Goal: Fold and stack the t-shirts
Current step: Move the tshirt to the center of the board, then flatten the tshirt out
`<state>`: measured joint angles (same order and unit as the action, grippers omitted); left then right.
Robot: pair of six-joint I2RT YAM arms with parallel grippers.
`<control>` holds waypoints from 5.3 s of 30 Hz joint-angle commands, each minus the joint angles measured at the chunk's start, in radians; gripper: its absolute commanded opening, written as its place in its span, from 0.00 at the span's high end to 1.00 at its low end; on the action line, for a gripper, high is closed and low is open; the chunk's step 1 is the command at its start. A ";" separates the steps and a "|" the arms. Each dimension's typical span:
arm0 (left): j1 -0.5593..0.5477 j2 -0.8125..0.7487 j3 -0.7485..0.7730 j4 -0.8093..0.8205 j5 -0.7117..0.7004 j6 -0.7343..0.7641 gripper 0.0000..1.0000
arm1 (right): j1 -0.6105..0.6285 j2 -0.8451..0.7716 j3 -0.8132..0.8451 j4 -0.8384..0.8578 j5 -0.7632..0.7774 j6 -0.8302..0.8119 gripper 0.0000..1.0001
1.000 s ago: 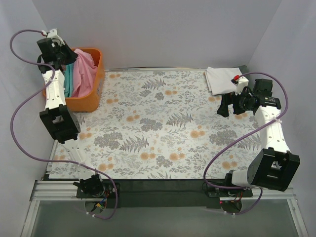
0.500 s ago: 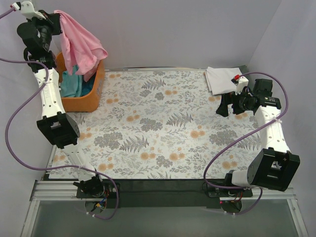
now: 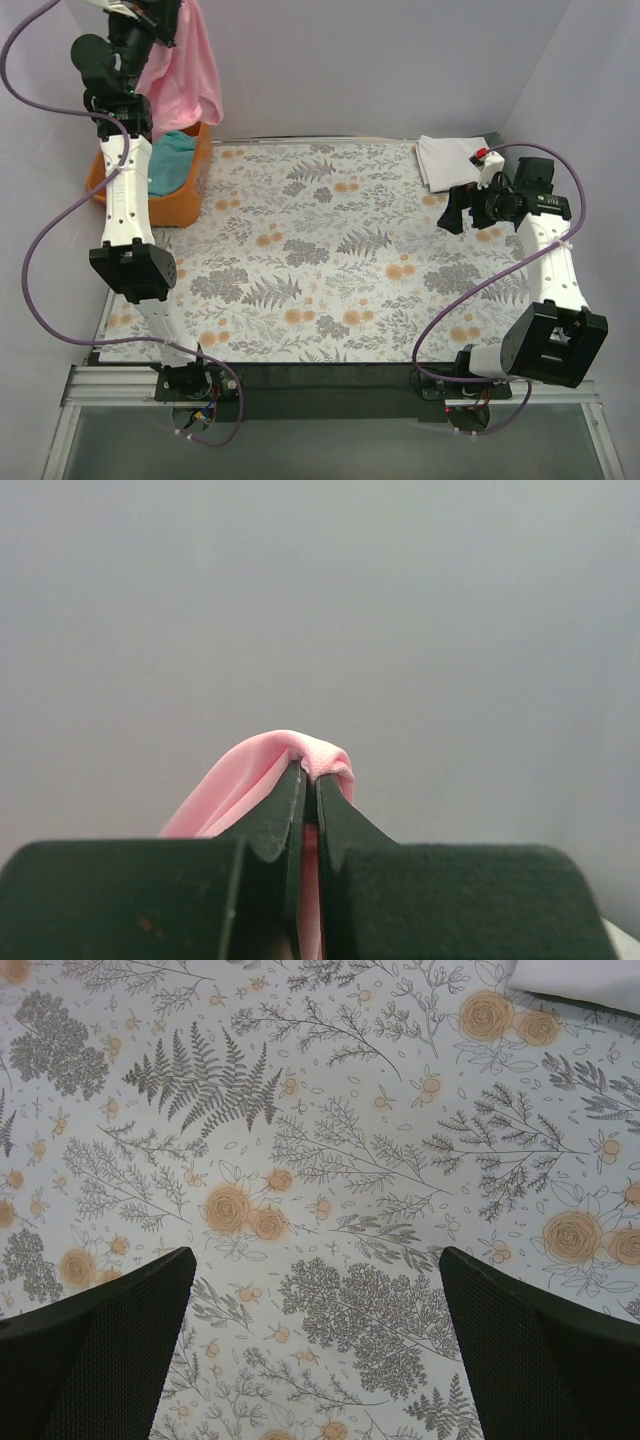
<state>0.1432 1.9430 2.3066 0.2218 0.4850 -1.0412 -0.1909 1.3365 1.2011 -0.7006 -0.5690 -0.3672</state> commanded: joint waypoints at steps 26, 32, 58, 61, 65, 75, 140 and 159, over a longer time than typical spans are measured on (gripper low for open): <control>-0.007 -0.386 -1.156 -0.527 0.313 0.124 0.04 | 0.001 -0.080 -0.061 -0.076 0.034 -0.208 0.02; -0.129 -0.395 -1.078 -0.576 0.317 0.289 0.09 | 0.002 -0.007 -0.080 -0.074 0.038 -0.205 0.02; -1.045 -0.150 -1.184 -0.582 -0.071 0.549 0.35 | 0.116 0.403 -0.072 0.285 0.098 -0.003 0.37; -1.054 -0.147 -1.213 -0.578 -0.082 0.566 0.35 | 0.133 0.452 -0.060 0.299 0.135 -0.004 0.36; -1.062 -0.130 -1.237 -0.578 -0.097 0.586 0.37 | 0.159 0.516 -0.048 0.299 0.152 -0.009 0.36; -1.067 -0.232 -1.336 -0.567 -0.089 0.665 0.46 | 0.189 0.576 -0.052 0.306 0.205 -0.024 0.48; -0.582 -0.976 -0.897 -0.817 -0.140 0.621 1.00 | 0.212 -0.439 0.238 0.205 0.443 -0.236 0.99; -0.570 -1.144 -0.699 -0.897 -0.177 0.587 1.00 | 0.211 -0.593 0.500 0.156 0.419 -0.144 0.99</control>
<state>-0.4351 0.7521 1.6230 -0.6479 0.3946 -0.4511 0.0261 0.7097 1.7790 -0.5625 -0.1707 -0.5198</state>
